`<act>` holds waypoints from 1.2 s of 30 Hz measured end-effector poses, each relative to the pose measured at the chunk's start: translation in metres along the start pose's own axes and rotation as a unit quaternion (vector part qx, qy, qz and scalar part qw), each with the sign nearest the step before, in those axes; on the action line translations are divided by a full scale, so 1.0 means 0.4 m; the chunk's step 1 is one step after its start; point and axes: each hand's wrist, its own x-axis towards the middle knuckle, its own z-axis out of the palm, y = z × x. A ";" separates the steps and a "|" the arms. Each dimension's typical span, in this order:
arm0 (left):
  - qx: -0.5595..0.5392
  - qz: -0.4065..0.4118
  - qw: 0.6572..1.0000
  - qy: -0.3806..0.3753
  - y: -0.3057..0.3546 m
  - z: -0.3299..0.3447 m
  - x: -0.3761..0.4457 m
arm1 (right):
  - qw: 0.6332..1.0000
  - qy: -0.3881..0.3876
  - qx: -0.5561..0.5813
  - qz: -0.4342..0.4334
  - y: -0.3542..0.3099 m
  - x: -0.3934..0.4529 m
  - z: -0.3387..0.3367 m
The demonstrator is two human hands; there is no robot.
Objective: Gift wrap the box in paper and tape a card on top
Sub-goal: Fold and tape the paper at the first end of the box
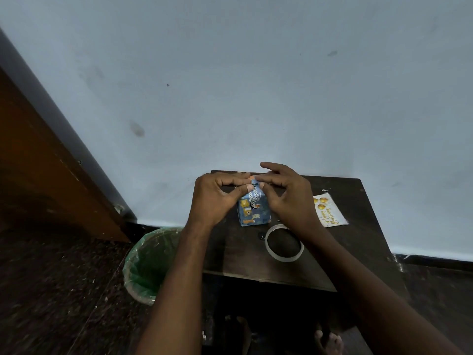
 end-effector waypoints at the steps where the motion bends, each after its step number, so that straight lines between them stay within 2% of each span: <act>1: 0.005 0.006 1.000 0.002 0.001 0.000 -0.001 | 1.000 0.004 -0.020 -0.017 0.000 0.000 0.002; 8: 0.064 0.054 0.996 0.032 -0.003 0.009 -0.004 | 0.989 0.036 -0.090 -0.108 0.017 -0.015 0.010; 13: 0.086 0.077 0.992 0.046 -0.008 0.008 -0.009 | 0.972 0.014 -0.145 -0.185 0.028 -0.018 0.012; 20: 0.093 0.098 0.990 0.032 -0.008 -0.010 -0.007 | 0.974 -0.083 -0.143 -0.153 0.023 -0.022 -0.009; 29: 0.146 0.120 0.982 0.022 -0.012 -0.008 -0.008 | 0.976 -0.099 -0.141 -0.131 0.028 -0.023 -0.009; 36: 0.115 0.077 0.990 0.012 -0.022 -0.006 -0.008 | 0.977 -0.114 -0.131 -0.125 0.023 -0.017 -0.008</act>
